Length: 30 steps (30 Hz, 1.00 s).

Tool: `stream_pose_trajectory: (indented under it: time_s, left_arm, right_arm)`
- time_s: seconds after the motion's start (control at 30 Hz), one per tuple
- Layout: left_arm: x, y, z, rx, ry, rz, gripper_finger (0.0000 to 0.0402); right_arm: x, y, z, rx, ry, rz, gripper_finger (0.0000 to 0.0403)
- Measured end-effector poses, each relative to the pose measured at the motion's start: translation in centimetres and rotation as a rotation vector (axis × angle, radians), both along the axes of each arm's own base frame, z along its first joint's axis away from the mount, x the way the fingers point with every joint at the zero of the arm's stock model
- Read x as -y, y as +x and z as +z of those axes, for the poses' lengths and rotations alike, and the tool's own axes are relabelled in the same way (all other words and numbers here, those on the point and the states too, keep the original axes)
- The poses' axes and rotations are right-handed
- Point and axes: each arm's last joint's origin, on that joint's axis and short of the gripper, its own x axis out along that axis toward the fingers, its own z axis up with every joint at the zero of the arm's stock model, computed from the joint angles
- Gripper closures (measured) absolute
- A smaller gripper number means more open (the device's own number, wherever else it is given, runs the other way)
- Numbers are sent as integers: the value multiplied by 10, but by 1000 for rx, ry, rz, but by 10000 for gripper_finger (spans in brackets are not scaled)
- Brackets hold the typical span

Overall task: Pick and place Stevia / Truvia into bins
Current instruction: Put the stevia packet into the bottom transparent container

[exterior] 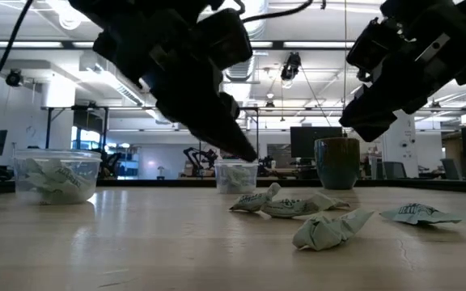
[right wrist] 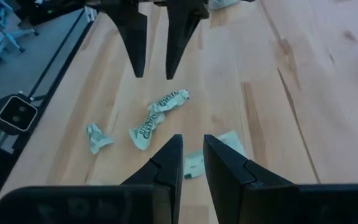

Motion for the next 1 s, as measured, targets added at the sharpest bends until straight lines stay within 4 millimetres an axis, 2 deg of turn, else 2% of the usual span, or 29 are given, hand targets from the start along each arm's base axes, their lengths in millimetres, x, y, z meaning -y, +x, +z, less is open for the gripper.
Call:
stream_pose_trajectory:
  time_s: [0.2, 0.57, 0.73, 0.87, 1.0]
  left_arm:
    - [1, 6, -5, 8, 43, -28, 251]
    - [1, 8, -30, -51, 101, -59, 251]
    - [1, 9, -31, -49, 100, -49, 252]
    - [1, 9, -31, -59, 105, -34, 276]
    - [0, 8, -32, -76, 78, -2, 326]
  right_arm:
    - [0, -13, -4, -22, 68, 20, 346]
    - [3, -29, -7, -7, 103, 27, 346]
    - [4, -34, -5, 12, 106, 28, 346]
    - [4, -37, -6, 17, 110, 26, 346]
    - [5, -39, -7, 17, 113, 24, 346]
